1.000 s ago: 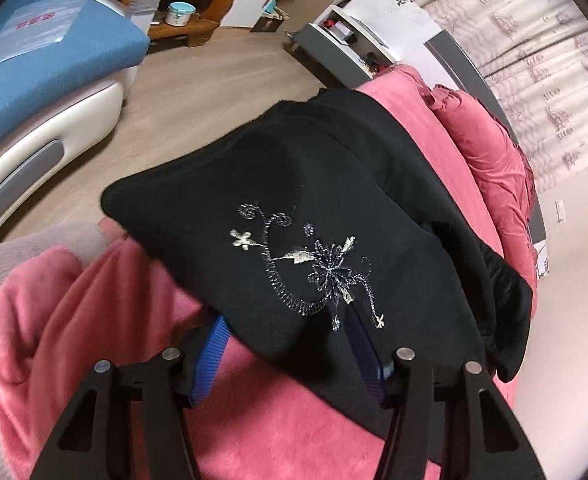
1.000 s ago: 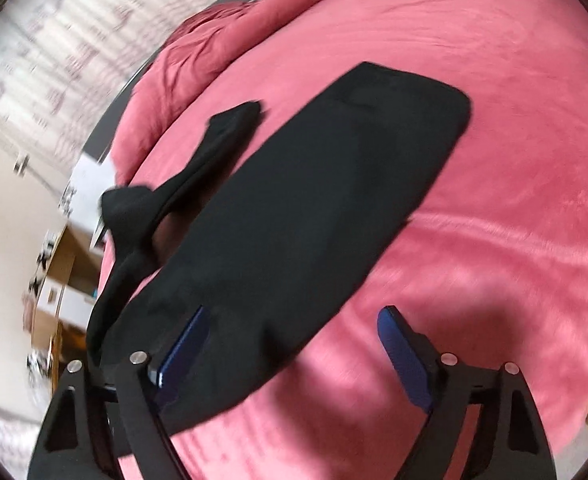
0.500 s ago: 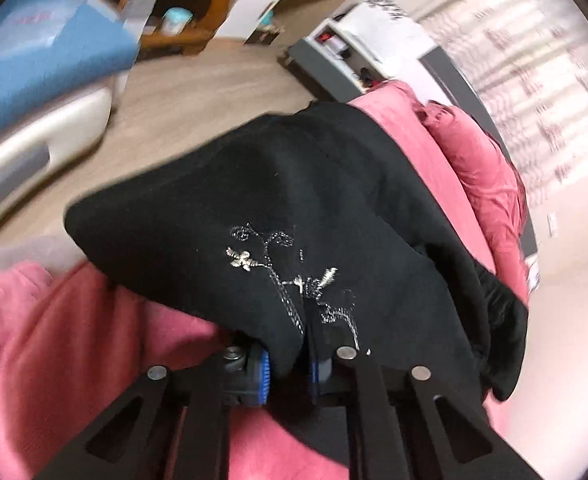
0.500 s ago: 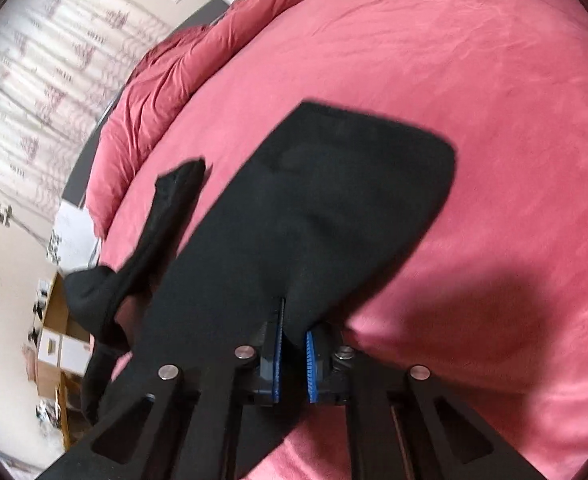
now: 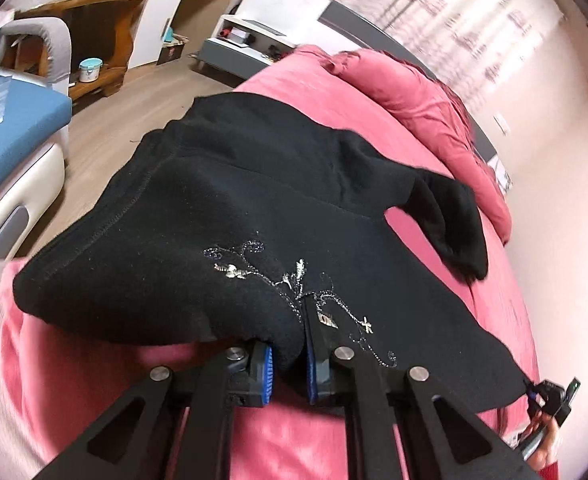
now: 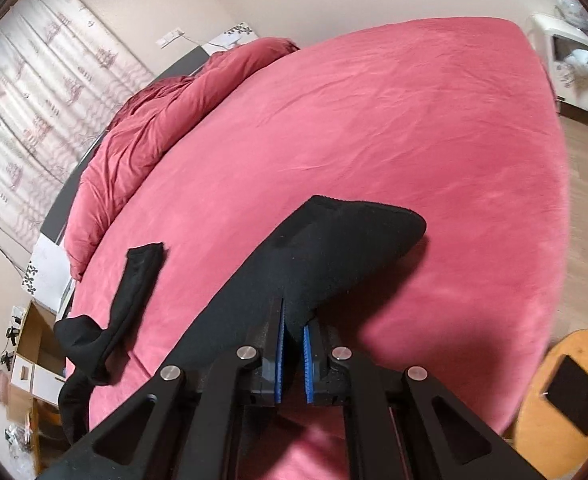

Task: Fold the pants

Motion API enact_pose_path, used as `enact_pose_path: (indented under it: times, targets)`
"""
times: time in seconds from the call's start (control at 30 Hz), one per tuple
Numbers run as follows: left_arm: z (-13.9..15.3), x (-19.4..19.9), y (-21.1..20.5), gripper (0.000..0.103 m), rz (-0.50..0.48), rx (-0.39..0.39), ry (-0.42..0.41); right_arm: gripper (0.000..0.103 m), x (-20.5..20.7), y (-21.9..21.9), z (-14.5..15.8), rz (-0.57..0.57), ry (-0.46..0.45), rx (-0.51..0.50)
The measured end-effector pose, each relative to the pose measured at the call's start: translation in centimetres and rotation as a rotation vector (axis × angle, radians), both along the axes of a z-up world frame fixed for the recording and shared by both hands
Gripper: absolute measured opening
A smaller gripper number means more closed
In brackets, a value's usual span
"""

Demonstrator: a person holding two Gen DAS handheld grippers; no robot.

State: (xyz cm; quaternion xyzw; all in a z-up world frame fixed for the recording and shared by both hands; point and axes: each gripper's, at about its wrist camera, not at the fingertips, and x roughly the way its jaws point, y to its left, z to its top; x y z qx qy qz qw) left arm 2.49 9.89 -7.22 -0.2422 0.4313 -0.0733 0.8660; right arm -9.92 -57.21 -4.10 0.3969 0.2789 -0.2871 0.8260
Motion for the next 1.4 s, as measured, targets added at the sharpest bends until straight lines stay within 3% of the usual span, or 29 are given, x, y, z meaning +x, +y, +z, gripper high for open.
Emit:
enact_pose_path:
  times: [0.1, 0.27, 0.33, 0.4, 0.53, 0.63, 0.73, 0.87, 0.93, 1.07, 1.13, 1.17, 1.2, 1.23, 1.3, 1.4]
  targets:
    - [-0.6, -1.4, -0.1, 0.012, 0.002, 0.034, 0.009, 0.007, -0.6, -0.3, -1.1, 0.058, 0.044, 0.002]
    - [-2.6, -1.0, -0.3, 0.018, 0.022, 0.08, 0.118, 0.012, 0.2, -0.7, -2.7, 0.122, 0.136, 0.044]
    - [-1.8, -1.2, -0.2, 0.02, 0.03, 0.077, 0.091, 0.033, -0.5, -1.4, -1.5, 0.056, 0.141, -0.007]
    - [-0.2, -1.9, 0.1, 0.025, 0.041, 0.072, 0.042, 0.047, -1.6, -1.7, 0.6, -0.03, 0.135, -0.099]
    - [2.6, -3.3, 1.1, 0.025, 0.054, 0.066, -0.002, 0.049, -0.4, -1.1, 5.3, -0.055, 0.078, -0.27]
    - [3.6, -4.8, 2.2, 0.024, 0.072, 0.122, 0.0, 0.057, 4.4, -0.7, 6.2, 0.072, 0.011, -0.195]
    - [4.3, -5.2, 4.5, 0.024, 0.192, 0.153, -0.001, 0.057, 11.4, 0.1, 5.2, 0.211, -0.006, -0.11]
    - [4.5, -2.4, 5.4, 0.025, 0.27, 0.08, -0.021, 0.057, 20.1, 1.9, 2.4, 0.313, 0.018, -0.014]
    - [4.4, -0.7, 4.6, 0.027, 0.243, 0.057, -0.047, 0.057, 23.5, 2.1, 0.8, 0.337, 0.014, 0.047]
    - [4.2, 4.1, 0.6, 0.028, 0.093, 0.131, -0.088, 0.057, 28.7, 2.6, -1.6, 0.351, 0.036, 0.099]
    - [3.6, 6.2, -1.1, 0.028, 0.031, 0.148, -0.071, 0.056, 31.1, 2.9, -2.7, 0.346, 0.052, 0.12]
    - [3.2, 7.2, -2.0, 0.028, 0.003, 0.147, -0.069, 0.053, 31.8, 3.0, -3.3, 0.34, 0.058, 0.13]
    - [2.8, 7.9, -2.6, 0.028, -0.017, 0.151, -0.074, 0.038, 32.9, 3.4, -3.6, 0.342, 0.055, 0.123]
    - [2.4, 8.6, -3.3, 0.028, -0.039, 0.161, -0.075, 0.015, 33.4, 3.6, -3.7, 0.354, 0.059, 0.11]
    - [1.3, 9.6, -5.0, 0.028, -0.071, 0.216, -0.071, 0.012, 34.4, 4.1, -3.1, 0.368, 0.086, 0.047]
    - [-0.1, 10.2, -6.2, 0.028, -0.106, 0.248, -0.055, 0.011, 32.5, 3.5, -0.7, 0.349, 0.089, -0.059]
